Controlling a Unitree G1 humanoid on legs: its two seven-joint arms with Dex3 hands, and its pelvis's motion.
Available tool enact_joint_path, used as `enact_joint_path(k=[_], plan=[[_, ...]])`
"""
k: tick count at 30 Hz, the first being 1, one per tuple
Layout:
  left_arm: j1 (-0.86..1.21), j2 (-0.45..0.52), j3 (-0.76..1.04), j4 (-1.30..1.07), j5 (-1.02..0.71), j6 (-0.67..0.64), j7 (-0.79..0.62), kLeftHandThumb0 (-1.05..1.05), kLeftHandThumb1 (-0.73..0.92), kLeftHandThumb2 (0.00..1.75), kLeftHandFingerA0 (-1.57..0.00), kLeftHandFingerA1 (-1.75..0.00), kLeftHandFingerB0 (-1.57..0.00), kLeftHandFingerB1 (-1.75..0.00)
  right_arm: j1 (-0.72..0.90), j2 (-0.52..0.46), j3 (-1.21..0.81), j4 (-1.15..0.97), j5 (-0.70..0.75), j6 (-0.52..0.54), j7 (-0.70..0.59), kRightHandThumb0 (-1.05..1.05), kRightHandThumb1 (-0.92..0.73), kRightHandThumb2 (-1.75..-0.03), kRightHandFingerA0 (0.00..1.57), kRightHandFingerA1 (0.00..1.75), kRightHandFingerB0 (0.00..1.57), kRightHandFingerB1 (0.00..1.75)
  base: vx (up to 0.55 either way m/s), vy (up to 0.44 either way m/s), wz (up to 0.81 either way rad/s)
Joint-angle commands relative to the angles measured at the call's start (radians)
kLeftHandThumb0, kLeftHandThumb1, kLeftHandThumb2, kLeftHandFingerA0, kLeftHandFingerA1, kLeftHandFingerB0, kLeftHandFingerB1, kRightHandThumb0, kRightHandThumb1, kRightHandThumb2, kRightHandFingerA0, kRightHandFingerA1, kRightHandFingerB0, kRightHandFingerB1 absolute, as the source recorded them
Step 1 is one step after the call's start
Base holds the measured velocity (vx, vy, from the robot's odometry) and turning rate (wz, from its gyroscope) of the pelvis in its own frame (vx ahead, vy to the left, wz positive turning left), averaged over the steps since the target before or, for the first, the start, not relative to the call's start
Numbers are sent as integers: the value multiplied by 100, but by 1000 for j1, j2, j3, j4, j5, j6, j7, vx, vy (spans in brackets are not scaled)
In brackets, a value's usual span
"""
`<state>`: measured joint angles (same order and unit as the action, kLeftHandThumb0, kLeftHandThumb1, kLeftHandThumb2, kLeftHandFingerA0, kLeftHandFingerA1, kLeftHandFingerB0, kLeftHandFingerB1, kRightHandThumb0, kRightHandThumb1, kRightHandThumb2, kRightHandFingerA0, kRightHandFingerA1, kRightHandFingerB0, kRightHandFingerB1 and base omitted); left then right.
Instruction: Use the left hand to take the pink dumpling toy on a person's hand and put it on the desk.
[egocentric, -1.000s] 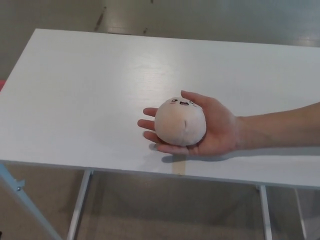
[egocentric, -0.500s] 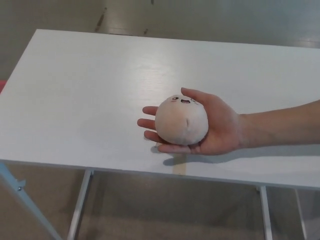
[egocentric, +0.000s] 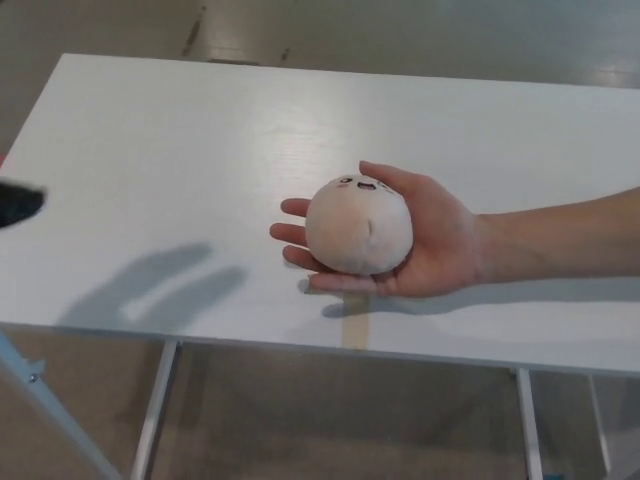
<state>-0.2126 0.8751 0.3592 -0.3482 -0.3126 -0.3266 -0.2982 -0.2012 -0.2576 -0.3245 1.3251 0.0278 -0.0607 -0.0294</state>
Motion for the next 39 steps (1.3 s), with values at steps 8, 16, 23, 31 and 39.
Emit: enact_joint_path(k=[8,16,23,31,39], plan=[[-664,-214,-644,265,416,379,-190,-67,40,72,-23,-42,-16,-36,-1,-4,7,1,7,3,12,-20,-67,-60,63,45,52,42,0,0,0],[-732,-285,-779,413,512,395,-177,-69,47,56,-24,-32,-20,-28,-4,-3,4,0,11,0,15,-19,-67,-59,63,46,52,42,0,0,0],[-773,-357,-897,539,582,432,-180,-71,41,73,-19,-40,-13,-35,-8,-6,11,0,4,3,16,-20,-67,-59,64,46,50,41,0,0,0],[-739,-391,-1002,581,669,491,-195,-66,45,55,-19,-31,-15,-28,-14,-7,14,-2,6,4,20,-20,-67,-59,62,45,49,41,0,0,0],[-725,-425,-1065,635,729,528,-222,-66,39,69,-16,-38,-10,-35,-19,-8,19,-3,6,6,27,-20,-67,-59,62,45,50,42,0,0,0]])
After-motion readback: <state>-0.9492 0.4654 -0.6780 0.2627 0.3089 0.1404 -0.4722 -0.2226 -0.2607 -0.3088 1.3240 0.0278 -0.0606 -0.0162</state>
